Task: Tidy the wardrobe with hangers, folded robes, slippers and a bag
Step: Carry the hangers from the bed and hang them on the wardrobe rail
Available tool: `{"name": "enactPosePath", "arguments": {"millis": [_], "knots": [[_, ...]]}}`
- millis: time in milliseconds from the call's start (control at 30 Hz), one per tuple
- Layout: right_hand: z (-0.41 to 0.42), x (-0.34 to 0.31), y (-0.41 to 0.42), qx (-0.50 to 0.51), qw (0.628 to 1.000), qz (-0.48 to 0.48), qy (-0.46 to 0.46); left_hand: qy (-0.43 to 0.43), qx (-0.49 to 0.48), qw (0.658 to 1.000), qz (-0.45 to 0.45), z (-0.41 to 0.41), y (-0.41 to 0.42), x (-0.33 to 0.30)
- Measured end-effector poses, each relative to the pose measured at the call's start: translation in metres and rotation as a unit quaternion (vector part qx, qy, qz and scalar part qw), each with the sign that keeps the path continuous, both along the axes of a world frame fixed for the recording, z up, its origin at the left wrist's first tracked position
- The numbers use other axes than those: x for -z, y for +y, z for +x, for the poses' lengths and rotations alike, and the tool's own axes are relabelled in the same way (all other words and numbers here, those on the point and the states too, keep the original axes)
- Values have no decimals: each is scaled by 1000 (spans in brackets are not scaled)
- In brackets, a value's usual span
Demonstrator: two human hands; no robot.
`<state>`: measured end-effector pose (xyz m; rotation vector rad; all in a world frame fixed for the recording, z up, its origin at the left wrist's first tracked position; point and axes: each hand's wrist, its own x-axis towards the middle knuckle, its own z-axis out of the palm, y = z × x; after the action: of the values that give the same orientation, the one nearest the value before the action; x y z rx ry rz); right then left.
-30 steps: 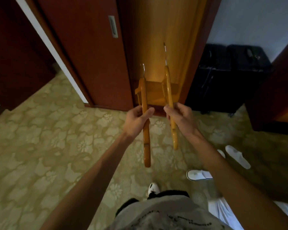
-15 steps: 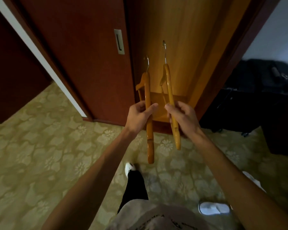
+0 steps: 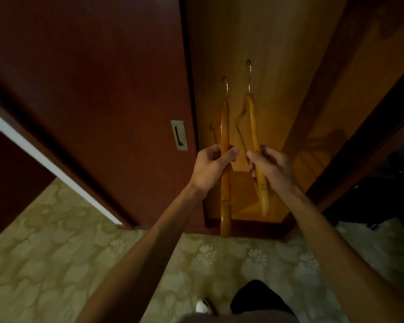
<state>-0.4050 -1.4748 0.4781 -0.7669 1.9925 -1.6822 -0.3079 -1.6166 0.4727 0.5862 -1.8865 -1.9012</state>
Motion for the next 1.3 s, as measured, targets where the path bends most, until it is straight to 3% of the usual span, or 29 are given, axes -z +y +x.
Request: {"name": "enactPosePath", "arguments": {"millis": [167,467,700,900,1100,1300], "knots": [[-65,-33,-57,5,1000,-10,15,33,27,999,-8,-66,-54,-34],[-178,-158,-113,-43,995,-57,75,92,-7,992,-84,-168,-117,-158],[-207,-232,-161,-3,987,-88,133,151,-42,979,-128,-213,-152,-237],[-225,-282,-183,73,975,-120,173,158,-35,981,-109,-241,-173,-293],[-247,-313,-180,118,968,-118,188,143,-24,986,-78,-273,-173,-321],[-259,-327,-179,119,964,-119,206,144,38,981,-122,-298,-165,-340]]}}
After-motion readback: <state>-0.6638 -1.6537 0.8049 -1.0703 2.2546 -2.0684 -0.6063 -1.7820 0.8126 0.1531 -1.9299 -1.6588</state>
